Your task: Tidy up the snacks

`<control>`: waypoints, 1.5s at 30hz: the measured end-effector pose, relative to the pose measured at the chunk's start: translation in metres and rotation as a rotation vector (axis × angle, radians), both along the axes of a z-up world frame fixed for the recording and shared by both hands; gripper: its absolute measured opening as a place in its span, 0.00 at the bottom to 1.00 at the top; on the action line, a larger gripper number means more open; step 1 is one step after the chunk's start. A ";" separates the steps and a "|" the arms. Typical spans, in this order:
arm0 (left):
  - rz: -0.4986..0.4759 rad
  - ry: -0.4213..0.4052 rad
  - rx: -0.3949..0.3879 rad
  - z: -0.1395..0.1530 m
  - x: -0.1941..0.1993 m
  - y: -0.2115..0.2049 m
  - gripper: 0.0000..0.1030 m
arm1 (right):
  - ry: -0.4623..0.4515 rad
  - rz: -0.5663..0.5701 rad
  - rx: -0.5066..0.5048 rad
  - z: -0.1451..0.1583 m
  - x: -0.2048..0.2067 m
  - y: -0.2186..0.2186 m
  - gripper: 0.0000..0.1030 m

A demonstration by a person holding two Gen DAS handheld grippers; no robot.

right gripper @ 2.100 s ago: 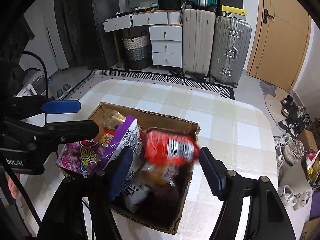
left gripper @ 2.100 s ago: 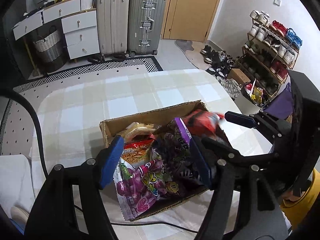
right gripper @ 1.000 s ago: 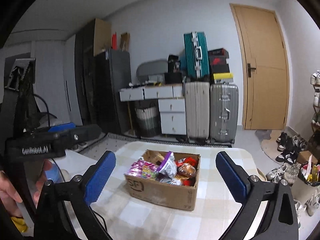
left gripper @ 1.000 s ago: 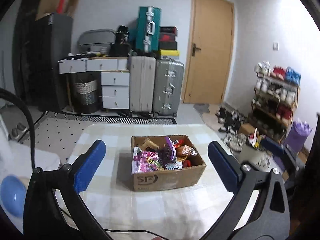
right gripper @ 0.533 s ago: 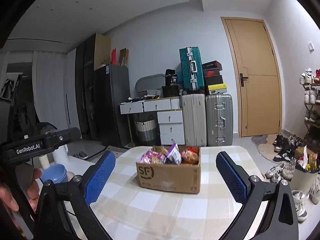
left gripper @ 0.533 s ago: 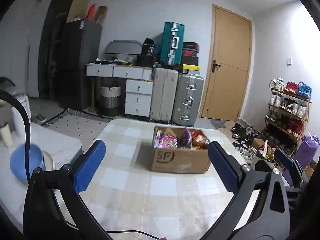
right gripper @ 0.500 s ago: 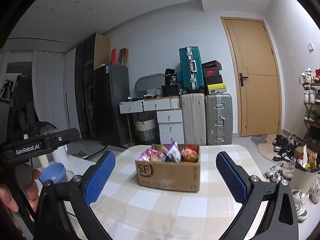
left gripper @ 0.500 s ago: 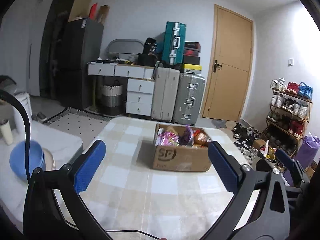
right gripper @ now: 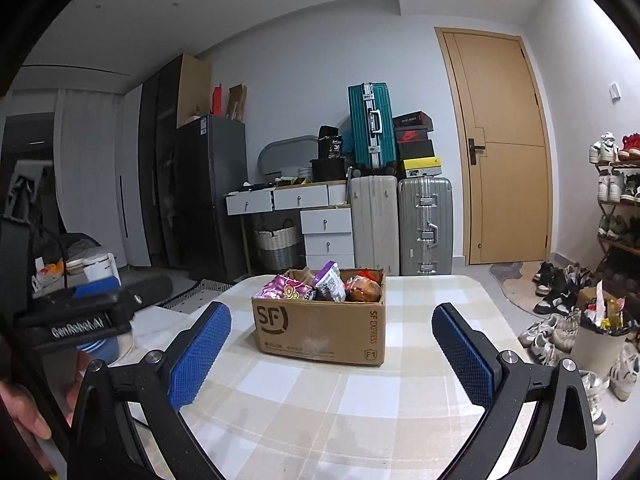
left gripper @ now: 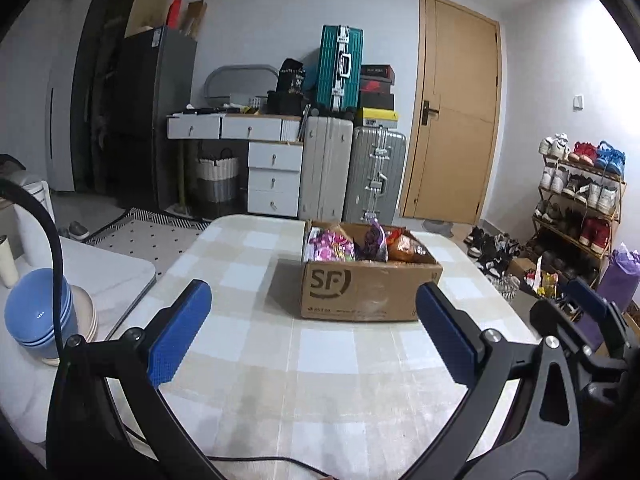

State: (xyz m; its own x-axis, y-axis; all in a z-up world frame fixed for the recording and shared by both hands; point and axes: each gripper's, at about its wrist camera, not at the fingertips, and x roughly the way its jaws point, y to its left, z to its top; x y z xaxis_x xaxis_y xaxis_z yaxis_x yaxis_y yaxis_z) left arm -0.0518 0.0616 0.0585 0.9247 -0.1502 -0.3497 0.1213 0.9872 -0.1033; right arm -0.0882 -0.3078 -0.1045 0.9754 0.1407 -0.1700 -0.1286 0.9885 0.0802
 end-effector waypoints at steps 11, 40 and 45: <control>-0.008 -0.008 0.029 -0.002 0.004 -0.006 0.99 | -0.004 0.007 -0.016 0.000 -0.002 0.006 0.99; -0.027 -0.012 0.023 -0.011 0.006 -0.013 0.99 | -0.002 0.007 -0.007 -0.007 0.001 0.004 0.99; -0.034 -0.012 0.024 -0.010 0.006 -0.012 0.99 | -0.001 0.008 -0.009 -0.008 0.001 0.005 0.99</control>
